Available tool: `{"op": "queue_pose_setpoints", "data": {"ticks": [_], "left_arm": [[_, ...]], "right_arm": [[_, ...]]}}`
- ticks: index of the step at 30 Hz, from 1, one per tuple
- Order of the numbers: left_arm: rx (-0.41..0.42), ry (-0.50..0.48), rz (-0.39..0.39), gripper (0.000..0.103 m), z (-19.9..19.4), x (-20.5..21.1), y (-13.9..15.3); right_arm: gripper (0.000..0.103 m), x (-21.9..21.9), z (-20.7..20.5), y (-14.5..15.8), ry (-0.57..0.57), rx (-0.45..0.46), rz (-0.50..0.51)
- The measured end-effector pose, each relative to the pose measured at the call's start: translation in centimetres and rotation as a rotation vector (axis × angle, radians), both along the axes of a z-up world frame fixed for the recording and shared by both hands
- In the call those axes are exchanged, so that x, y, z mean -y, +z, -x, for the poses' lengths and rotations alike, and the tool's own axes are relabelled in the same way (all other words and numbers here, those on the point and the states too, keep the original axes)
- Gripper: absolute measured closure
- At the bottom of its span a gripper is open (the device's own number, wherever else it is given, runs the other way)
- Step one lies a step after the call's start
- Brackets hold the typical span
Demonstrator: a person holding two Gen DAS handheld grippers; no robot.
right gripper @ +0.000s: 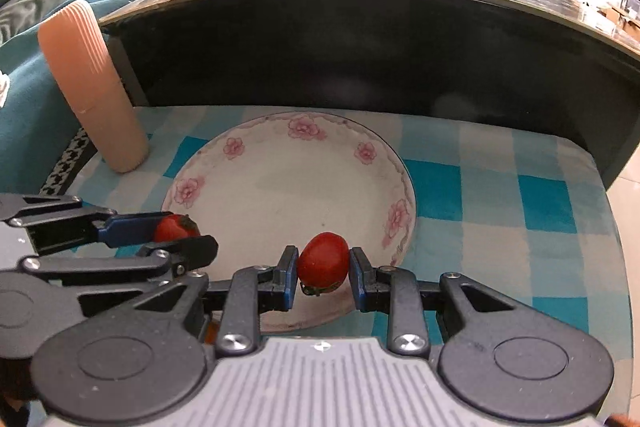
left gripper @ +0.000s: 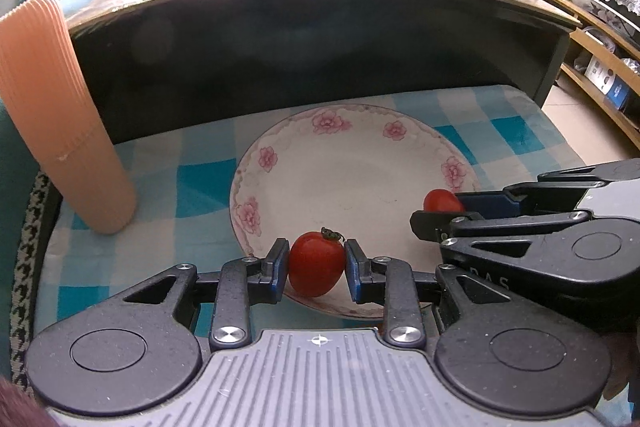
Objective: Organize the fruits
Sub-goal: 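Open both grippers to drop the cherry tomatoes into the plate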
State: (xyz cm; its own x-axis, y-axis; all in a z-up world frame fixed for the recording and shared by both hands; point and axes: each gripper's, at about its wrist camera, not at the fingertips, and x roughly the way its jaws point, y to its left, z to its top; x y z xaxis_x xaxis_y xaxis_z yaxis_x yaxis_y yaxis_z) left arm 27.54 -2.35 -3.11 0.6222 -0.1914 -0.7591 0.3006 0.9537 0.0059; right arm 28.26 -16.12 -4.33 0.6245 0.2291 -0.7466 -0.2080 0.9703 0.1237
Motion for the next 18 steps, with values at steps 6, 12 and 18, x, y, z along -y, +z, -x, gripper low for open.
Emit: {"op": "queue_pose_setpoints", "data": {"ticks": [6,12,18], "left_arm": [[0.008,0.002,-0.007,0.064,-0.09,0.1,-0.1],[0.014,0.006,-0.015,0.057,0.08,0.05,-0.07],[0.028,0.01,-0.002,0.052,0.29,-0.26,0.52]], "right_arm": [[0.06,0.01,-0.54,-0.41,0.009,-0.001,-0.013],[0.06,0.13,-0.65,-0.61,0.005,-0.001,-0.017],[0.058,0.44,-0.59,-0.38,-0.011,0.013,-0.025]]}}
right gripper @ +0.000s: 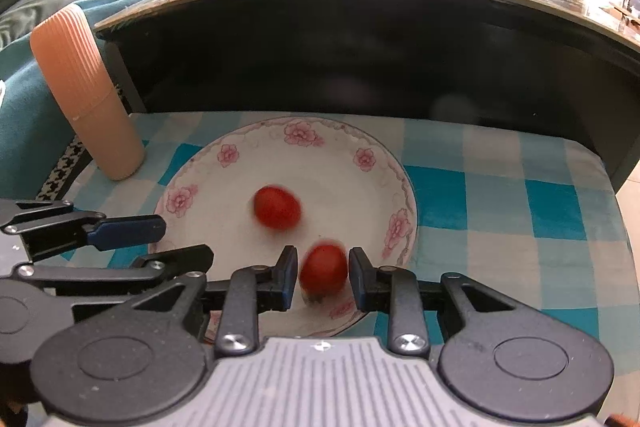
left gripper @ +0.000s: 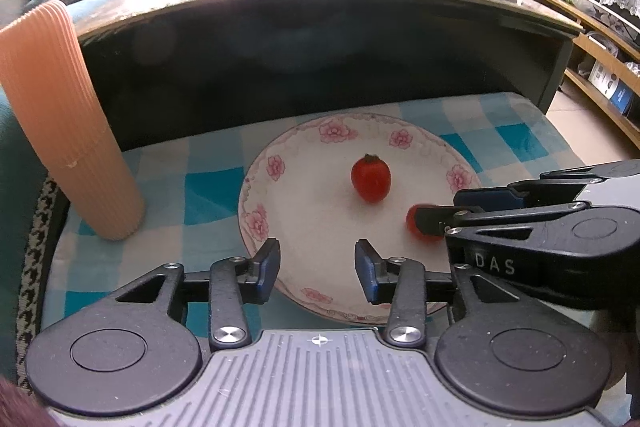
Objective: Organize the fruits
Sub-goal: 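Open both grippers to drop the cherry tomatoes into the plate, then withdraw both grippers from the plate back toward the loose fruit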
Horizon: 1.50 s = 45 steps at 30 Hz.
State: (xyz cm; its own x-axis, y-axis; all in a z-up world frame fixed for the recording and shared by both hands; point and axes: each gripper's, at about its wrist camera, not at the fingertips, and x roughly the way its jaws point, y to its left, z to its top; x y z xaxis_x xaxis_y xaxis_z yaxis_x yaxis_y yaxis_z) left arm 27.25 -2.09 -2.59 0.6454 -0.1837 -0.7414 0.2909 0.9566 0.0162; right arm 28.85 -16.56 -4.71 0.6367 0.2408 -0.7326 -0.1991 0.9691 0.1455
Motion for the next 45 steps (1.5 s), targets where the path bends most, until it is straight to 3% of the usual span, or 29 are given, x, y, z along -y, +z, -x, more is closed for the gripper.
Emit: {"op": "queue_pose_setpoints", "data": {"ticks": [11,18,26,33,45], "left_arm": [[0.008,0.051,0.024,0.05,1.4,-1.5,2.0],[0.03,0.037,0.021,0.044,5.2,-1.5,4.0],[0.04,0.01,0.055,0.044,9.9,-1.9,5.3],[-0.02,-0.015,0.065,0.045,13.6,-2.4,4.0],[-0.104,-0.068,-0.024,0.045,17.0,0.6,-0.1]], "right_arm": [[0.057,2.4,0.5,1.5,-0.045,0.034,-0.093],[0.057,3.7,1.6,3.3,-0.077,0.047,-0.157],[0.057,3.3,6.1,5.2,-0.072,0.047,-0.142],[0.057,4.1,12.0,5.2,-0.12,0.007,-0.132],[0.056,3.9,18.5,6.0,-0.08,-0.011,-0.175]]}}
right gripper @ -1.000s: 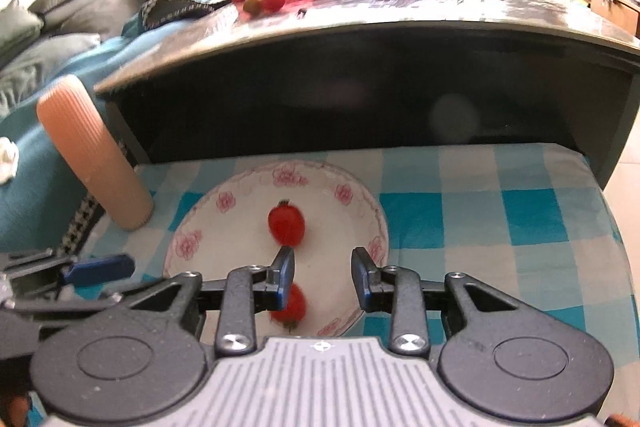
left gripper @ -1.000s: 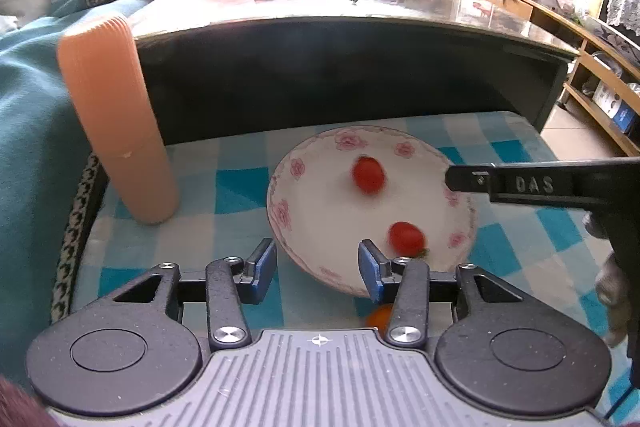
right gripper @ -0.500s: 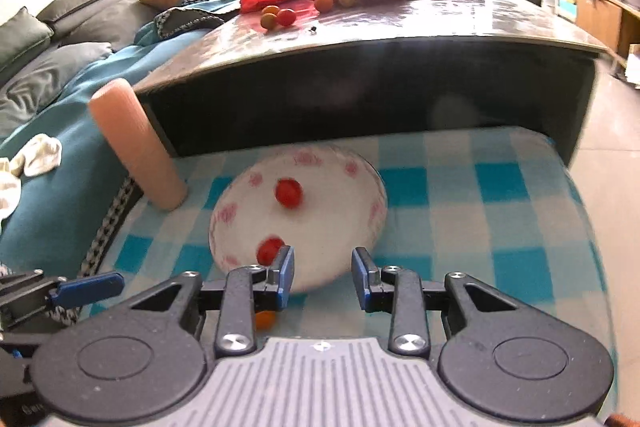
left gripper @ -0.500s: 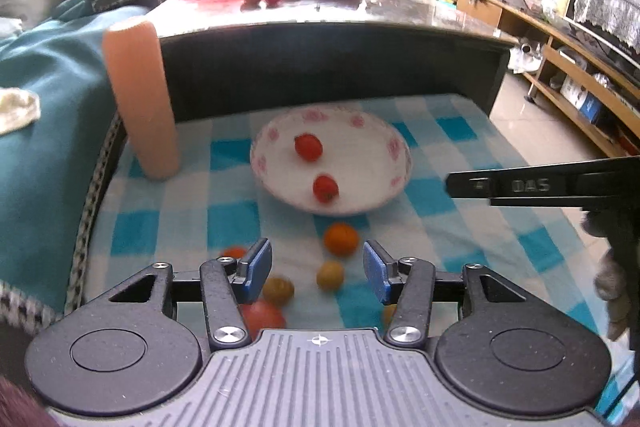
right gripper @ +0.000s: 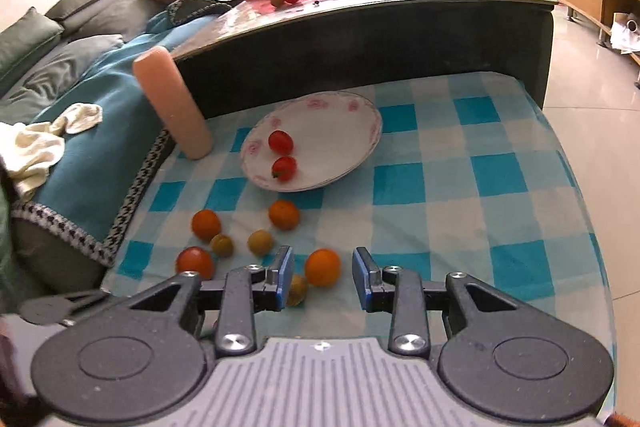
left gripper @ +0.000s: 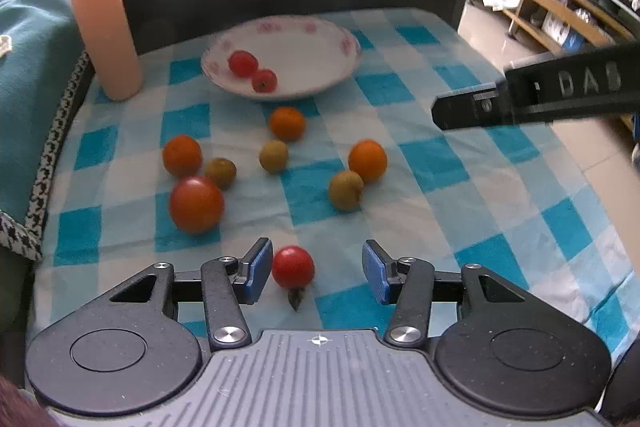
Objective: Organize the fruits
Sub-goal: 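Withdraw both grippers from the plate back toward the loose fruit, then grasp a red cherry tomato with left gripper while right grasps a small brown fruit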
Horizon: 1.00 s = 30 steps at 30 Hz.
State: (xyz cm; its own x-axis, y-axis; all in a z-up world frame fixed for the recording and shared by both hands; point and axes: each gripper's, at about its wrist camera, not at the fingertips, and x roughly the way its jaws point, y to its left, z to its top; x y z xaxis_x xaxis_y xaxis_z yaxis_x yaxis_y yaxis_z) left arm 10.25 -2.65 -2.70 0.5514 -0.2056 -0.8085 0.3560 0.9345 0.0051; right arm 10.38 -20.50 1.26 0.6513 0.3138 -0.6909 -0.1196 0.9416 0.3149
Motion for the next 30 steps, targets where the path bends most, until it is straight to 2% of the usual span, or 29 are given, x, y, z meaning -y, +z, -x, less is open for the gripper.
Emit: {"op": "queue_pose_setpoints", "data": {"ticks": [7,9,14,18,21,30], "left_arm": [[-0.017,0.005,-0.023,0.045,-0.8,0.2,-1.2],[-0.025,0.015,-0.051,0.046,-1.0,0.2,-1.8],[-0.052,0.018,-0.054,0.053,-1.3,0.1,-2.7],[-0.038,0.007,-0.071,0.059,-1.3,0.5,-2.9],[-0.037,-0.006,-0.084,0.067,-1.0,0.1,-2.9],[-0.061,-0.007,-0.027,0.068,-1.1,-2.4,-2.5]], "right_arm": [[0.056,-0.2,-0.9,0.1,0.016,-0.022,-0.009],[0.056,-0.2,-1.2,0.1,0.021,-0.023,-0.012],[0.056,-1.1,-1.9,-0.1,0.046,-0.043,0.01],[0.056,-1.6,-2.2,-0.5,0.069,-0.054,0.008],[0.056,-1.8,-2.5,-1.3,0.085,-0.079,0.014],[0.056,-1.2,-2.2,-3.7,0.101,-0.127,0.022]]}}
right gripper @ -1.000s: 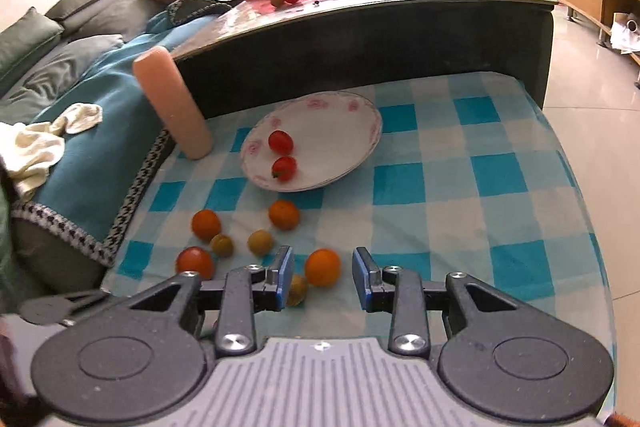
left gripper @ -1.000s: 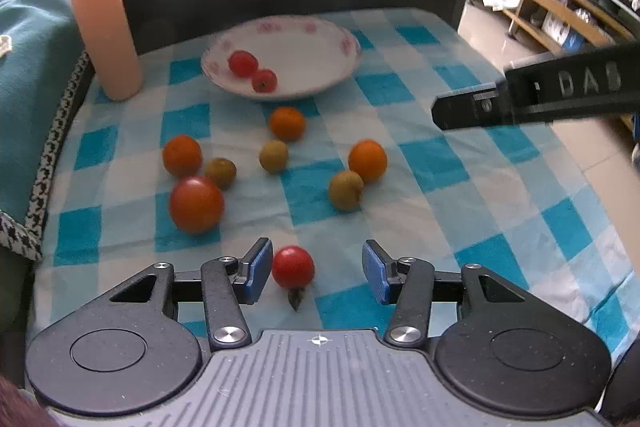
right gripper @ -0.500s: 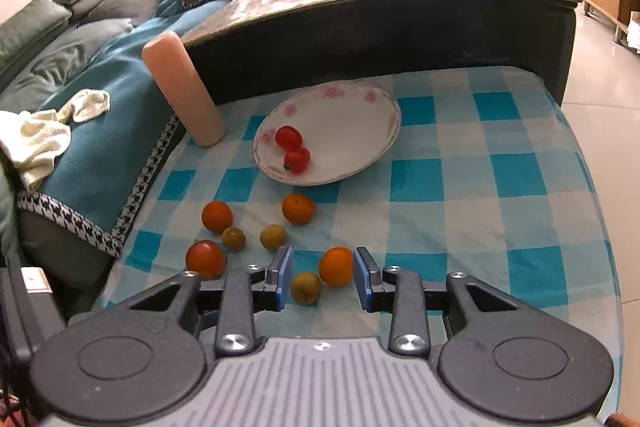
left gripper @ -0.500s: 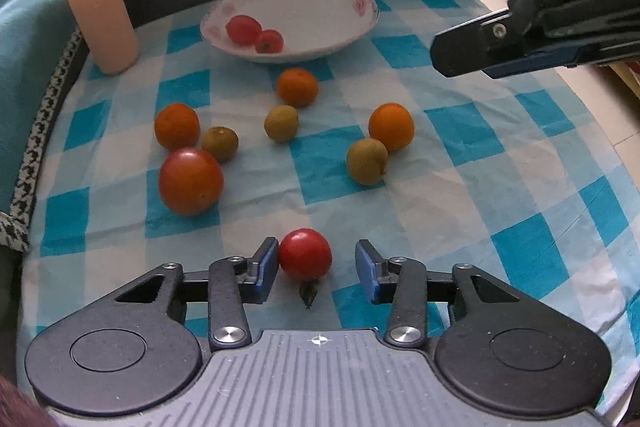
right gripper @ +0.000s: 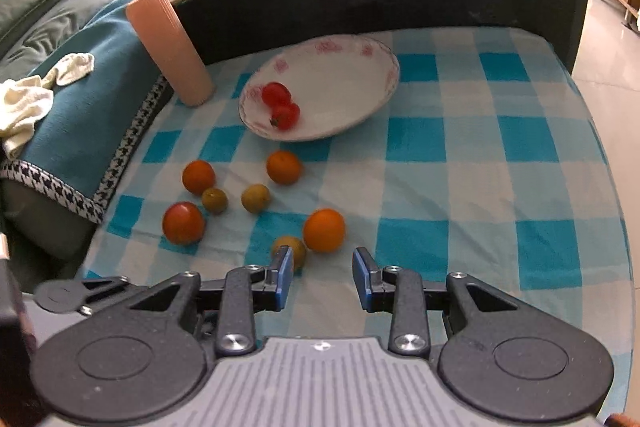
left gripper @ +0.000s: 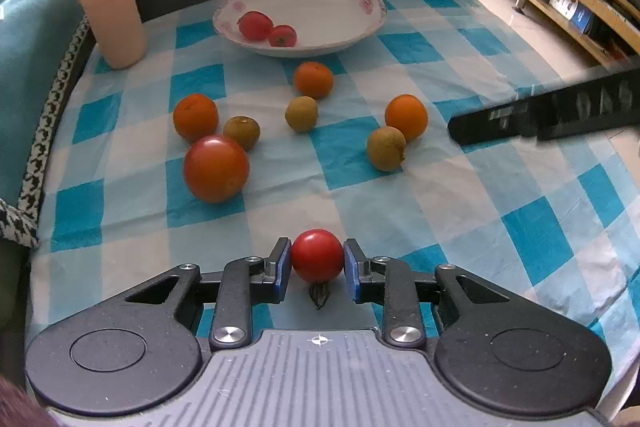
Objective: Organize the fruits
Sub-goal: 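Grasp a red cherry tomato with left gripper while right grasps a small brown fruit, then carry the cherry tomato and brown fruit with both grippers over the plate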
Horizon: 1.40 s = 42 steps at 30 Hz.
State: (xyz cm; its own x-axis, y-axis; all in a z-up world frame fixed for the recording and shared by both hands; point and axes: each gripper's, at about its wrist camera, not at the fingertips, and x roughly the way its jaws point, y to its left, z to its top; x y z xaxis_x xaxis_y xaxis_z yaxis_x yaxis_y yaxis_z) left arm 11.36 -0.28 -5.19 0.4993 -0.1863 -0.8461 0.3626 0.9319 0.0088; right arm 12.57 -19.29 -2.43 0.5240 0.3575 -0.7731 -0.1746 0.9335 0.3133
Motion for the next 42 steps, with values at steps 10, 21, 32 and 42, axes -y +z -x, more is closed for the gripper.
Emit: {"op": "queue_pose_setpoints", "data": {"ticks": [10,21,32,42], "left_arm": [[-0.013,-0.008,0.022,0.067,-0.5,-0.8,-0.4],[0.032,-0.057,0.002,0.065,0.5,-1.0,-0.8],[0.063,-0.058,-0.017,0.066,1.1,-0.6,-0.8],[0.07,-0.067,-0.057,0.066,1.2,1.0,-0.7]], "right_arm": [[0.056,-4.1,-0.8,-2.7,0.117,-0.017,0.017],[0.056,-5.3,-2.2,-4.5,0.074,0.028,0.031],[0.057,-7.3,-1.2,-4.5,0.157,0.103,0.18],[0.06,-6.9,0.3,-3.9,0.162,0.069,0.162]]}}
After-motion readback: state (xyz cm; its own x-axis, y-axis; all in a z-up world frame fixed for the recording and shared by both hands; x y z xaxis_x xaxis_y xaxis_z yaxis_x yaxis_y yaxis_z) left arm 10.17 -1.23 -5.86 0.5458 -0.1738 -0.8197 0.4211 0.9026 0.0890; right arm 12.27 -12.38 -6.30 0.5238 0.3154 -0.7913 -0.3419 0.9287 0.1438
